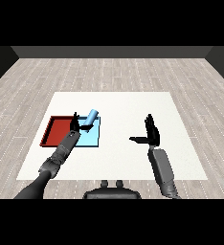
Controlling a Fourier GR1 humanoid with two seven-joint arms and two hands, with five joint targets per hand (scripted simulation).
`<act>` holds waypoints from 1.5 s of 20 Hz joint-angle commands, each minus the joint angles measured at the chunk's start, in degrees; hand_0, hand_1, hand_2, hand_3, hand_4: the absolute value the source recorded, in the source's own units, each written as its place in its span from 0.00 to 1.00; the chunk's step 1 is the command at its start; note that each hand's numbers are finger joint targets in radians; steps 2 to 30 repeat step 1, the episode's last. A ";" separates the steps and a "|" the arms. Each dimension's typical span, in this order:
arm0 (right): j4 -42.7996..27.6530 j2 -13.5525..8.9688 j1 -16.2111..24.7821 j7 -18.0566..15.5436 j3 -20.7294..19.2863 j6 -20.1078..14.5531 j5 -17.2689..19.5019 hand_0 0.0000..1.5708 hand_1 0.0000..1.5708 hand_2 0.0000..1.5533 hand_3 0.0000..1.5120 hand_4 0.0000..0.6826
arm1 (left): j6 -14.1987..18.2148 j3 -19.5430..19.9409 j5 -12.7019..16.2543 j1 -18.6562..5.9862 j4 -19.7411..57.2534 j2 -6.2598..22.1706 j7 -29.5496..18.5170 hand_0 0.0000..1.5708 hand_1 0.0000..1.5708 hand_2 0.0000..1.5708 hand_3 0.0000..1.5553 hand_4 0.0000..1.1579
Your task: Pick the blue can and put it in the blue box
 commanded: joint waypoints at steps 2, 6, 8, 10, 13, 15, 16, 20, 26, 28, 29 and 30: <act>-0.65 -1.93 -0.78 0.57 1.44 0.64 2.29 0.00 0.00 0.00 0.00 0.00 | 1.17 5.73 5.15 2.79 -11.04 1.35 -15.66 0.00 0.00 0.00 0.00 0.00; -0.65 -1.93 -0.78 0.57 1.44 0.64 2.29 0.00 0.00 0.00 0.00 0.00 | 1.17 5.73 5.15 2.79 -11.04 1.35 -15.66 0.00 0.00 0.00 0.00 0.00; -0.65 -1.93 -0.78 0.57 1.44 0.64 2.29 0.00 0.00 0.00 0.00 0.00 | 1.17 5.73 5.15 2.79 -11.04 1.35 -15.66 0.00 0.00 0.00 0.00 0.00; -0.65 -1.93 -0.78 0.57 1.44 0.64 2.29 0.00 0.00 0.00 0.00 0.00 | 1.17 5.73 5.15 2.79 -11.04 1.35 -15.66 0.00 0.00 0.00 0.00 0.00; -0.65 -1.93 -0.78 0.57 1.44 0.64 2.29 0.00 0.00 0.00 0.00 0.00 | 1.17 5.73 5.15 2.79 -11.04 1.35 -15.66 0.00 0.00 0.00 0.00 0.00; -0.65 -1.93 -0.78 0.57 1.44 0.64 2.29 0.00 0.00 0.00 0.00 0.00 | 1.17 5.73 5.15 2.79 -11.04 1.35 -15.66 0.00 0.00 0.00 0.00 0.00; -0.65 -1.93 -0.78 0.57 1.44 0.64 2.29 0.00 0.00 0.00 0.00 0.00 | 1.17 5.73 5.15 2.79 -11.04 1.35 -15.66 0.00 0.00 0.00 0.00 0.00; -0.65 -1.93 -0.78 0.57 1.44 0.64 2.29 0.00 0.00 0.00 0.00 0.00 | 1.17 5.73 5.15 2.79 -11.04 1.35 -15.66 0.00 0.00 0.00 0.00 0.00; -0.65 -1.93 -0.78 0.57 1.44 0.64 2.29 0.00 0.00 0.00 0.00 0.00 | 1.17 5.73 5.15 2.79 -11.04 1.35 -15.66 0.00 0.00 0.00 0.00 0.00; -0.65 -1.93 -0.78 0.57 1.44 0.64 2.29 0.00 0.00 0.00 0.00 0.00 | 1.17 5.73 5.15 2.79 -11.04 1.35 -15.66 0.00 0.00 0.00 0.00 0.00; -0.65 -1.93 -0.78 0.57 1.44 0.64 2.29 0.00 0.00 0.00 0.00 0.00 | 1.17 5.73 5.15 2.79 -11.04 1.35 -15.66 0.00 0.00 0.00 0.00 0.00; -0.65 -1.93 -0.78 0.57 1.44 0.64 2.29 0.00 0.00 0.00 0.00 0.00 | 1.17 5.73 5.15 2.79 -11.04 1.35 -15.66 0.00 0.00 0.00 0.00 0.00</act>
